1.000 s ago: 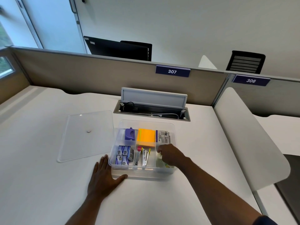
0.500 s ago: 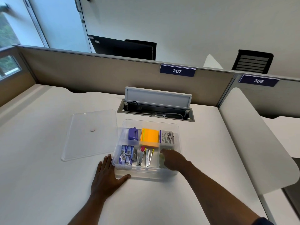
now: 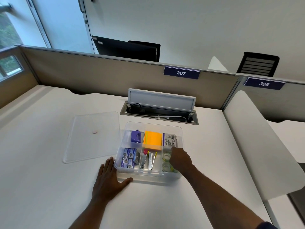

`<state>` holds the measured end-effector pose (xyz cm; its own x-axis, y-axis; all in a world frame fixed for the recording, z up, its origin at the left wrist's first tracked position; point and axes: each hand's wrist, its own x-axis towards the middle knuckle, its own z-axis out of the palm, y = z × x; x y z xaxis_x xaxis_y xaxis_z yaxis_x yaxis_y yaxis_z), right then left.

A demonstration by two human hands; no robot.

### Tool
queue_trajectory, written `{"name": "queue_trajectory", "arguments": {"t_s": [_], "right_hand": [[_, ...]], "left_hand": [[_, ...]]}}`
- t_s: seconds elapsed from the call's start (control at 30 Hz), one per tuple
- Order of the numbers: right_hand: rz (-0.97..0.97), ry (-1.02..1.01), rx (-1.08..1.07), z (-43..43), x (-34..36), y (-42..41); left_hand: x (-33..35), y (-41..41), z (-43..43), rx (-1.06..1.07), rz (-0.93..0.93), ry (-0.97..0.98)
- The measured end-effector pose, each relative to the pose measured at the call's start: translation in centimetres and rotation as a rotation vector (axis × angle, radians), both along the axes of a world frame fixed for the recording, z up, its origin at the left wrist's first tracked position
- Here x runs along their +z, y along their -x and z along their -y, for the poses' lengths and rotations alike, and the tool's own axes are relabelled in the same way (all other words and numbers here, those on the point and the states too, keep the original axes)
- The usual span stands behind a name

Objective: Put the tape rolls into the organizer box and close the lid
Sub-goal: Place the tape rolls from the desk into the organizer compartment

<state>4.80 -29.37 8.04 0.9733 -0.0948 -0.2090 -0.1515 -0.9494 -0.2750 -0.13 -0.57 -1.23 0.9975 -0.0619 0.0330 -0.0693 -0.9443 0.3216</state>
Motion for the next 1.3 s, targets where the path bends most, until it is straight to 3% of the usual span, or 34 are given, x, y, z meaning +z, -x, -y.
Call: {"name": "queue_trajectory", "arguments": {"t_s": [0.63, 0.83, 1.3], "right_hand": [[-0.012, -0.146, 0.102, -0.3, -1.0, 0.3], [0.150, -0.101, 0.058, 0.0, -1.3, 0.2], [-0.004, -0.143, 0.023, 0.2, -2.2, -0.8]], "left_hand": [[-0.3, -0.1, -0.1, 0.015, -0.012, 0.008], [-0.3, -0.1, -0.1, 0.012, -0.013, -0.015], [0.0, 0.0, 0.0, 0.004, -0.011, -0.001]]}}
